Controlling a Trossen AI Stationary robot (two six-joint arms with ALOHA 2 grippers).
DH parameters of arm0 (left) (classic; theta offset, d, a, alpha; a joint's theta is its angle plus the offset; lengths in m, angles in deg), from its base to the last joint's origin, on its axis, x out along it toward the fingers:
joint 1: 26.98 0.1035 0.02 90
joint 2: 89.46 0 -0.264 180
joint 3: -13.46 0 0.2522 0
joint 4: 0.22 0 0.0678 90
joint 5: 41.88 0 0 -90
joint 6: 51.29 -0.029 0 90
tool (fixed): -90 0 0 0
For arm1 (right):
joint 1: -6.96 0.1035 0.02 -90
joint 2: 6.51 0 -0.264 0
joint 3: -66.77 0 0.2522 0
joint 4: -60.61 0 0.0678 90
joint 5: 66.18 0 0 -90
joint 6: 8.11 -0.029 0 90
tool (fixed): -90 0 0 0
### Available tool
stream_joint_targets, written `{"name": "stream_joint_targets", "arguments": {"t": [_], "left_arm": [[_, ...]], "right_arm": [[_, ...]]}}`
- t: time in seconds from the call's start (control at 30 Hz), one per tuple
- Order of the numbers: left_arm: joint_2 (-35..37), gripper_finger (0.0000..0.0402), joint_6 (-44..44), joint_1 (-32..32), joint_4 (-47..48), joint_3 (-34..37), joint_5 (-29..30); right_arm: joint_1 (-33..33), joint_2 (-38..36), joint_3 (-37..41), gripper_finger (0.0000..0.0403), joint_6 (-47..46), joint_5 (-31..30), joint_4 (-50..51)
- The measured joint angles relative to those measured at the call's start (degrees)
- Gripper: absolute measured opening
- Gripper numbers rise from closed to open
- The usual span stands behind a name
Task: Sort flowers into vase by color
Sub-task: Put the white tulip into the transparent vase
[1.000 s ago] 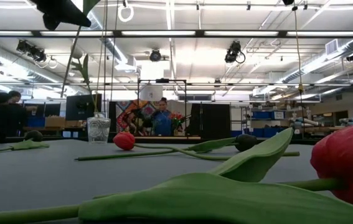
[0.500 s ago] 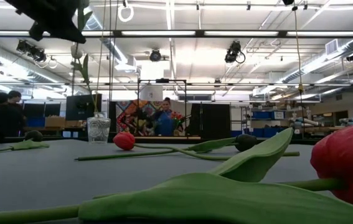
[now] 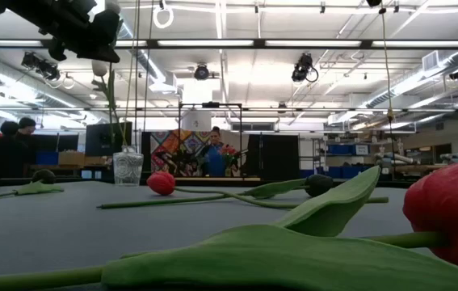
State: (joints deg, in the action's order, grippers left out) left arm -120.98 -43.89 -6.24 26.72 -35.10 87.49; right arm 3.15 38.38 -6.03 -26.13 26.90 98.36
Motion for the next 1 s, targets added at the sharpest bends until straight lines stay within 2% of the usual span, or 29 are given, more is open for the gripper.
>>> {"name": "stream_joint_targets", "arguments": {"t": [0.2,0.47,1.0], "left_arm": [[0.0,0.0011,0.0,1.7,-0.7,0.0,-0.5],[-2.6,0.0011,-1.2,2.9,-7.1,0.0,-2.0],[-6.0,0.0012,-0.6,5.2,-10.0,0.0,-4.8]], "right_arm": [[0.0,0.0,0.0,0.0084,0.0,0.0,0.0],[0.0,0.0,0.0,0.0084,0.0,0.0,0.0],[0.0,0.0,0.0,0.0084,0.0,0.0,0.0]]}}
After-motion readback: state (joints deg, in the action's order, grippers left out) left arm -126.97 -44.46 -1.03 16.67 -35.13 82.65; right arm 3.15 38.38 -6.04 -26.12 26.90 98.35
